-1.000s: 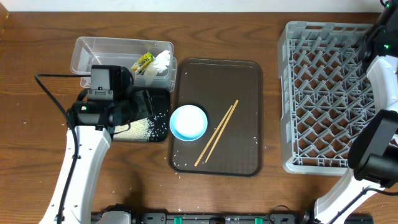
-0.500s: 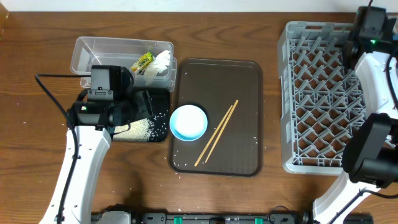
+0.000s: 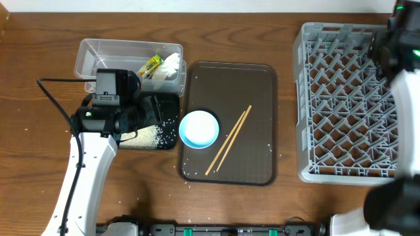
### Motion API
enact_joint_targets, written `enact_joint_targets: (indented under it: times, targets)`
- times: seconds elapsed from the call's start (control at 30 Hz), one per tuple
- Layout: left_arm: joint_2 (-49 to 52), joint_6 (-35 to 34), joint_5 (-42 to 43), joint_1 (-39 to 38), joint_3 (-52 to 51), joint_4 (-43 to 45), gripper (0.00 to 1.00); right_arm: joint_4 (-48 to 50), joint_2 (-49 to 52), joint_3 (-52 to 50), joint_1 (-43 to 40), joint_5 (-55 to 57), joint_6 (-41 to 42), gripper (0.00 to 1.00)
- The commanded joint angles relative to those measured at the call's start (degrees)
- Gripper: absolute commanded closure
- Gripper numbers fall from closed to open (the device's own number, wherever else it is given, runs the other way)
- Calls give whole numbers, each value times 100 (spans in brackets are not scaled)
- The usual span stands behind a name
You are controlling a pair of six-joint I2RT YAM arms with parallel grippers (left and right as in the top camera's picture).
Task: Sort waste into correct bins and load items into the dishwasher rack
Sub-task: 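Lower the blue plate into the rack's back area and release it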
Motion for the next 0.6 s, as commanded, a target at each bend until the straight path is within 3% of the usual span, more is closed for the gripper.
enact_joint_targets:
  times: [0.0, 0.3, 0.57]
  targets:
    - [33, 52, -57, 7, 42, -17, 36, -160, -398, 37, 96, -1541, 387, 19]
    - [33, 52, -57, 7, 42, -17, 36, -1073, -372, 24, 844, -1871, 428, 19]
    - [33, 52, -57, 7, 42, -17, 36, -1220, -308, -57, 1633, -1873, 452, 19]
